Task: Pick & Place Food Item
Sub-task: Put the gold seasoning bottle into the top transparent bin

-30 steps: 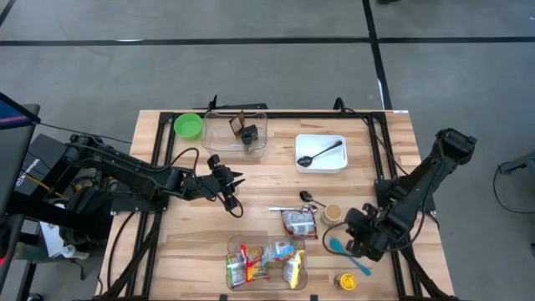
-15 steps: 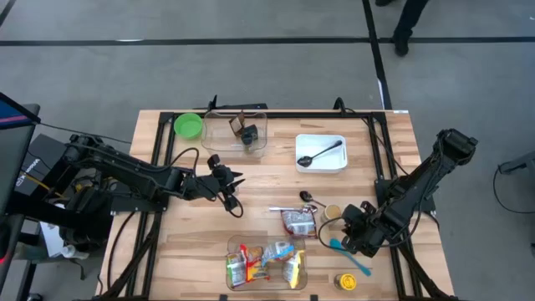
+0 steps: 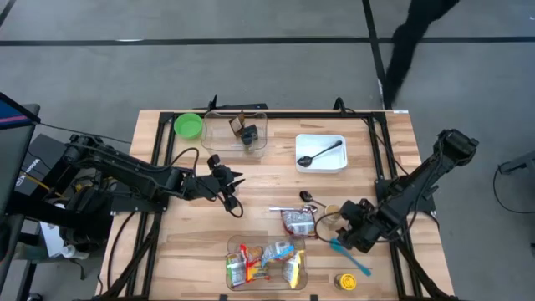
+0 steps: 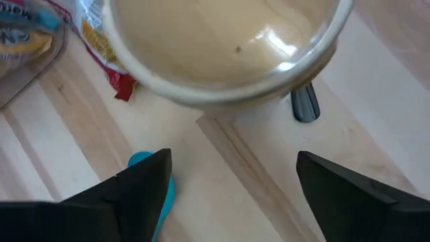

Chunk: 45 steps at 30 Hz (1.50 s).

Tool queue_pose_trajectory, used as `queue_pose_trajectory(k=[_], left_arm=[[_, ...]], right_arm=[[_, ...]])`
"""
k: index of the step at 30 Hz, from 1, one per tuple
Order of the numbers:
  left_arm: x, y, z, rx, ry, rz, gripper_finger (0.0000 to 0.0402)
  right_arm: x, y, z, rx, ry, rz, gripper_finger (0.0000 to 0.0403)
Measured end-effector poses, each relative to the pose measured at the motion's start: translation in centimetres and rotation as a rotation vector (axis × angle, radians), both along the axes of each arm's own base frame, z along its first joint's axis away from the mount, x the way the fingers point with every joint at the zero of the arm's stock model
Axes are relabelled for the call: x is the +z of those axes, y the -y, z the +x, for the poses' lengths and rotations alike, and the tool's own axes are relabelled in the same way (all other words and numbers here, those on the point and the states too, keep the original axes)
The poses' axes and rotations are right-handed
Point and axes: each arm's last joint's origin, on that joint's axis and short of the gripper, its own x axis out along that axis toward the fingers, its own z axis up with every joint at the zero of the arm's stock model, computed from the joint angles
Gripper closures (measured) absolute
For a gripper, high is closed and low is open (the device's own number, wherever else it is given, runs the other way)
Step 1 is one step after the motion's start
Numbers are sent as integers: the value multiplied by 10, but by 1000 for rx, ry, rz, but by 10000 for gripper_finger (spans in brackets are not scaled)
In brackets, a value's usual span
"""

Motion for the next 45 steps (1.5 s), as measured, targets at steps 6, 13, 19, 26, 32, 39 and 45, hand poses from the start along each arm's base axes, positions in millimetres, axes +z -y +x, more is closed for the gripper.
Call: queue_pose_trajectory(k=[6,13,19,26,32,39,45], left_arm=[[0,0,0,0,0,0,320],[0,0,0,0,0,0,320],[0,0,0,0,0,0,320],[0,0,0,0,0,0,320],[0,0,0,0,0,0,320],[0,0,0,0,0,0,320],[0,0,0,0,0,0,320]], right_arm=[[0,2,3,-17,9,11,73],[0,1,3,-18,22,11,72],[-1,-5,-1,9,112,-104,72],[-18,-16,-5,31,97,-205,72],[-44,-24,-5,19,91,-323,72],[-58,-33,-6,25,174,-396,72],[-61,-31,-4,-2,220,-441,72]])
